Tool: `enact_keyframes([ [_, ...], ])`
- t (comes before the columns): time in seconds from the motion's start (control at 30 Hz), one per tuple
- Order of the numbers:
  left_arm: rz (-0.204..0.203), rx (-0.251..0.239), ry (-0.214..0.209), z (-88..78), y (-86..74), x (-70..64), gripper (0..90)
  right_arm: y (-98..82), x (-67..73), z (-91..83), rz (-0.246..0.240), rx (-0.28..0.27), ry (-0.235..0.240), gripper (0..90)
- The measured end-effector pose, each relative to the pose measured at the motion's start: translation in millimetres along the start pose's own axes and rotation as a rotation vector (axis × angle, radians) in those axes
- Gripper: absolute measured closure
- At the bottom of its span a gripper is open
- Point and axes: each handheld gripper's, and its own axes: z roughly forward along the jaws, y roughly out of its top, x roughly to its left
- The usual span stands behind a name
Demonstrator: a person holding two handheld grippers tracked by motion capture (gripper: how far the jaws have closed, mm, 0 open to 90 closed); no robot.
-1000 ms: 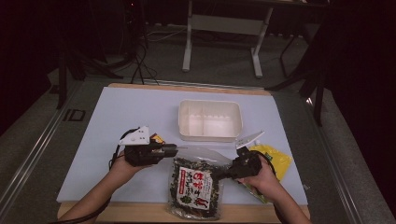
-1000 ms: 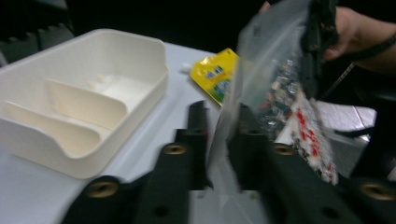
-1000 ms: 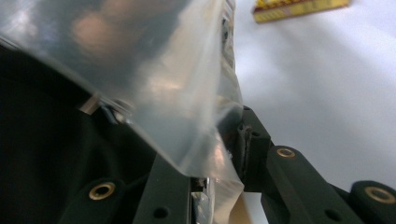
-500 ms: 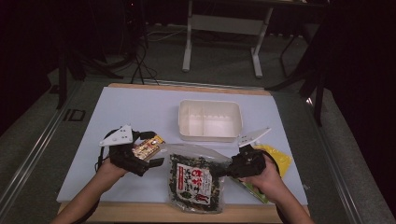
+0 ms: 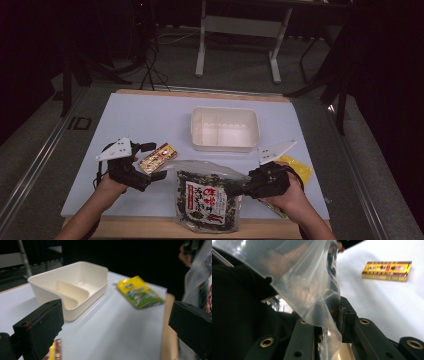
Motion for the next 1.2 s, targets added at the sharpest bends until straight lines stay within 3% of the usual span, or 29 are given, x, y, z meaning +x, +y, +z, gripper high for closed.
enact_keyframes([
  [0.07, 0.018, 0.007, 0.019, -1.7, 0.3, -0.6, 0.1, 2.5, 4.5, -7.1, -0.02, -0.01, -0.034, 77.7],
  [0.23, 0.017, 0.009, 0.04, -1.6, -1.9, -2.3, 0.1, 8.0, 5.9, -24.3, -0.032, -0.045, -0.104, 77.7],
  [0.37, 0.02, 0.015, 0.039, -0.5, -2.8, -2.8, 0.1, 12.6, 5.4, -35.8, -0.041, -0.074, -0.153, 77.7],
  [0.4, 0.019, 0.008, 0.036, -0.2, -3.1, -3.0, 0.1, 16.3, 4.5, -43.7, -0.045, -0.093, -0.196, 77.7],
  [0.57, 0.01, -0.004, 0.051, 0.8, -5.2, -4.3, 0.1, 24.3, 0.4, -58.7, -0.045, -0.128, -0.284, 77.7],
  [0.6, 0.01, -0.004, 0.051, 0.8, -5.2, -4.3, 0.1, 24.3, 0.4, -58.7, -0.045, -0.128, -0.284, 77.7],
  [0.63, 0.009, 0.006, 0.058, 1.4, -7.0, -4.8, 0.1, 28.9, -2.3, -65.3, -0.055, -0.151, -0.334, 77.7],
  [0.67, 0.009, 0.006, 0.058, 1.4, -7.0, -4.8, 0.1, 28.9, -2.3, -65.3, -0.055, -0.151, -0.334, 77.7],
  [0.7, 0.006, -0.003, 0.054, 1.4, -9.2, -5.1, 0.1, 32.7, -5.4, -70.6, -0.057, -0.174, -0.375, 77.7],
  [0.77, 0.006, -0.003, 0.054, 1.4, -9.2, -5.1, 0.1, 34.5, -6.7, -73.0, -0.062, -0.184, -0.398, 77.7],
  [0.8, -0.002, 0.001, 0.055, 2.0, -11.3, -6.1, 0.1, 37.9, -9.8, -78.0, -0.066, -0.207, -0.448, 77.7],
  [0.9, -0.001, 0.0, 0.054, 2.6, -13.5, -7.8, 0.1, 42.3, -15.5, -83.3, -0.074, -0.229, -0.516, 77.7],
  [0.93, -0.001, 0.0, 0.054, 2.6, -13.5, -7.8, 0.1, 42.3, -15.5, -83.3, -0.074, -0.229, -0.516, 77.7],
  [1.03, -0.008, 0.017, 0.05, 4.9, -18.1, -9.5, 0.1, 48.6, -30.9, -89.4, -0.059, -0.259, -0.611, 77.7],
  [1.2, -0.014, 0.043, 0.077, 9.7, -26.6, -13.3, 0.1, 52.1, -53.2, -91.5, -0.034, -0.289, -0.672, 77.7],
])
